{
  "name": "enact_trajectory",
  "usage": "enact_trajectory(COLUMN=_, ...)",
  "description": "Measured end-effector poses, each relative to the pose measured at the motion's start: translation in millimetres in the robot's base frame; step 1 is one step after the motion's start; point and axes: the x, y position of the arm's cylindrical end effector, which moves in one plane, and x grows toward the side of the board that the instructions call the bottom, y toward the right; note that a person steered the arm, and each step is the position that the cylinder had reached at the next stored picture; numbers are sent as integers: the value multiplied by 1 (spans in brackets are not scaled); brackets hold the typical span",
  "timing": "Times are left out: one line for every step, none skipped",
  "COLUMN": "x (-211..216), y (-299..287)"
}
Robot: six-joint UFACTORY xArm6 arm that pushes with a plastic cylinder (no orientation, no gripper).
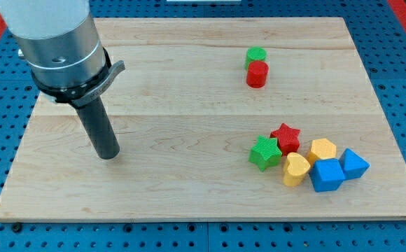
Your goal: Move the arm toward the bottom left of the green star
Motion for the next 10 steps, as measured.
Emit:
enact_trajectory(x=2, y=0)
enact_trajectory(x=3, y=0)
enact_trajectory(x=10, y=0)
enact_trajectory(x=17, y=1)
enact_trajectory(x=34, y=11)
enact_trajectory(x=47, y=28)
enact_trajectory(x=47, y=52)
enact_trajectory(x=51, y=96)
enact_trajectory(x=58, y=138)
enact_trajectory(x=58, y=154)
